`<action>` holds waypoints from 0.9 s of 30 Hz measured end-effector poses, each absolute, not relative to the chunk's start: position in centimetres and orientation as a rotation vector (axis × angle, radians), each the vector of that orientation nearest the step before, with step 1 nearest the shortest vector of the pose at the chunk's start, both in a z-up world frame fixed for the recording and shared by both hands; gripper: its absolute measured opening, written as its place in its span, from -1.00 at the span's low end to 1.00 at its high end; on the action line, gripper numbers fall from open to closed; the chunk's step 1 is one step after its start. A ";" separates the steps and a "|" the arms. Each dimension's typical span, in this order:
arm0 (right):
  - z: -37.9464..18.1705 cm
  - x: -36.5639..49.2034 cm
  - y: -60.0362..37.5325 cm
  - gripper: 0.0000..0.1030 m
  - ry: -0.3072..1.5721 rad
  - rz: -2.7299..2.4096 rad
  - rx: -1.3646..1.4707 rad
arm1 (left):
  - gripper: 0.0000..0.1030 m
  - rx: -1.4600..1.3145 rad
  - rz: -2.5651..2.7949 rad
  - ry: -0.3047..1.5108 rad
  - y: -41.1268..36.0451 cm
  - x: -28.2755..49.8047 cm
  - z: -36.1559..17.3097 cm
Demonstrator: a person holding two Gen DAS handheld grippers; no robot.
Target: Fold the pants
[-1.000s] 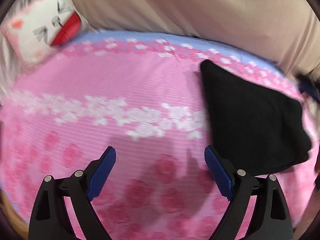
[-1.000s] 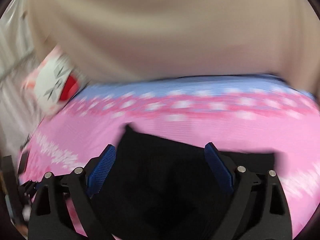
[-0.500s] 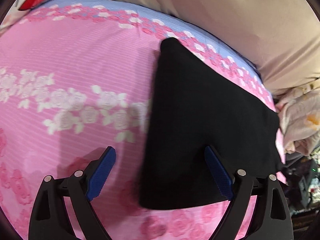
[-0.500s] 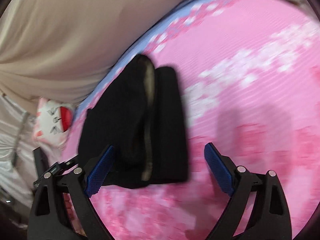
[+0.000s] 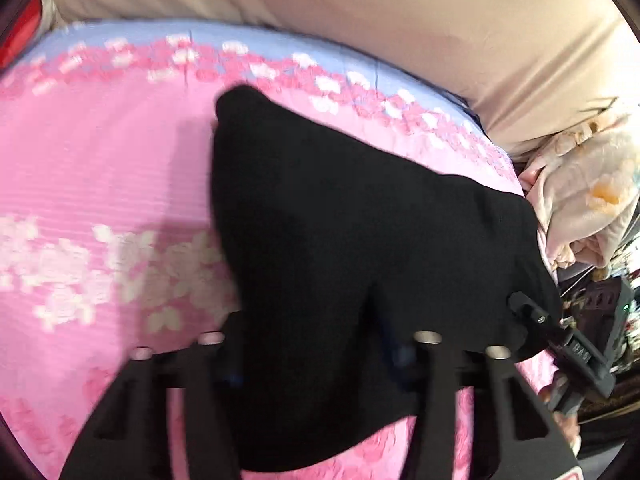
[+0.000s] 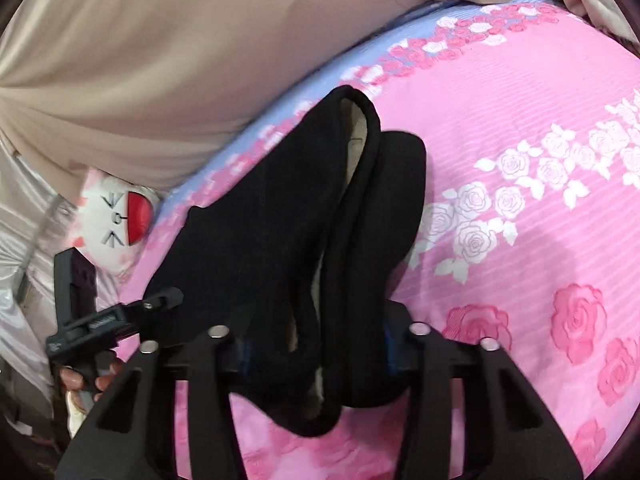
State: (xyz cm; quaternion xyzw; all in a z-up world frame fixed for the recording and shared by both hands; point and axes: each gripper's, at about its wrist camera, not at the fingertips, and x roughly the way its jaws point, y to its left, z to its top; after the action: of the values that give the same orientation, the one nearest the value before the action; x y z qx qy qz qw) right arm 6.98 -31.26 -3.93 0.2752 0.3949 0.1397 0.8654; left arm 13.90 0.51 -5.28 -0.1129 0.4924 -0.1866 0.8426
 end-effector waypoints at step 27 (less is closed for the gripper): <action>1.1 5.8 -24.1 0.12 0.748 0.279 0.165 | 0.61 -0.011 -0.231 0.864 -0.3 5.7 -1.7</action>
State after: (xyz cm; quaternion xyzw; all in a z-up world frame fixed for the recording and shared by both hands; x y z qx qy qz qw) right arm 5.79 -24.15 1.13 0.0803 0.3638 0.1357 0.9181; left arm 5.73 -0.31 -1.72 -0.0055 0.4176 -0.1117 0.9017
